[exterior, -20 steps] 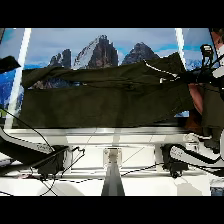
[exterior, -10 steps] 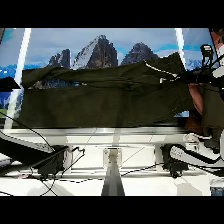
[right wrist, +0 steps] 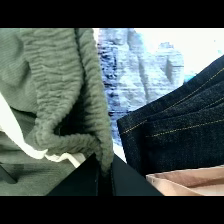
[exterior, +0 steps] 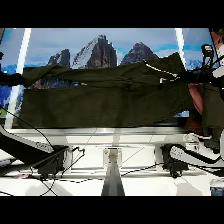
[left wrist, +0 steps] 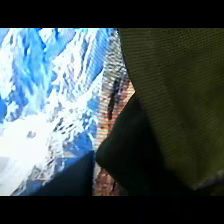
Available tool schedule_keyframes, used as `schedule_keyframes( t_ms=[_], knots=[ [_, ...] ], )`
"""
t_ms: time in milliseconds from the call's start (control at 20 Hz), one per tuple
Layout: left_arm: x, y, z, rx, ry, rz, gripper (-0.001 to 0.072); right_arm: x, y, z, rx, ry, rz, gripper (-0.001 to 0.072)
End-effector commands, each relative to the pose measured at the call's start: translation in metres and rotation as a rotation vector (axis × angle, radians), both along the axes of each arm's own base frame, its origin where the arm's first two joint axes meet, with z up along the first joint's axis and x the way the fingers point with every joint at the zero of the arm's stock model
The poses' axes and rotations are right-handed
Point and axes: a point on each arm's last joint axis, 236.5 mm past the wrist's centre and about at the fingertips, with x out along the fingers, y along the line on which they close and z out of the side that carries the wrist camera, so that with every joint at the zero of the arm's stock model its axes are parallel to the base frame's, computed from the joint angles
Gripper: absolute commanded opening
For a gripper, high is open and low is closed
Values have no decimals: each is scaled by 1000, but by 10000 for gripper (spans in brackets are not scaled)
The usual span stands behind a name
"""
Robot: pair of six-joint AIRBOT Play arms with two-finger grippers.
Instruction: Fold the clothes and pants, and hang the long-sleeved shirts on hangers.
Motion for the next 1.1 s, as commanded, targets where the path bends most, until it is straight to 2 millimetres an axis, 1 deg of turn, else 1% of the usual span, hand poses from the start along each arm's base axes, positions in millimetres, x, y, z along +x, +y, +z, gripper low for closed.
schedule_keyframes(
  t_ms=[0,50,150,200,250,300,350,400,450,500,550,600,650,700,800,850,950,1000,1050],
  knots=[
    [1,-7,-13,-34,24,42,41,0,0,0,5,0,-7,36],
    [-4,-11,-15,-51,47,35,20,0,0,0,4,0,-7,36],
    [-13,-22,-13,-104,91,55,19,0,0,0,4,0,-7,36],
    [-17,-38,-7,-171,107,32,19,0,0,0,4,-1,-7,36],
    [-22,-66,6,-286,96,-70,19,0,0,0,4,-1,-7,36],
    [-25,-99,27,-437,52,-181,18,0,0,0,4,0,-7,36],
    [-22,-127,57,-606,-28,-240,18,0,0,0,4,0,-7,36],
    [-11,-148,100,-799,-148,-257,18,0,0,0,4,0,-7,36],
    [-2,-160,148,-975,-293,-278,19,0,0,0,5,0,-7,36],
    [8,-161,205,-1146,-484,-295,18,0,0,0,5,1,-7,36],
    [17,-150,261,-1269,-691,-287,17,0,0,0,5,1,-7,36],
    [19,-135,305,-1328,-869,-284,16,0,0,0,6,2,-6,36],
    [22,-124,334,-1312,-1000,-270,15,-1,1,0,6,4,-6,36],
    [28,-117,346,-1233,-1047,-230,15,-1,1,0,7,5,-5,36],
    [43,-108,350,-981,-1039,-128,15,-2,1,-1,9,10,-4,36],
    [45,-106,351,-843,-1019,-96,15,-2,1,-1,9,11,-3,36],
    [41,-97,353,-557,-978,-65,15,-2,2,-1,10,13,-3,36],
    [34,-93,354,-423,-954,-64,15,-3,2,-1,11,14,-2,36],
    [25,-81,354,-289,-911,-25,15,-3,2,-2,12,17,-1,36]
  ],
)
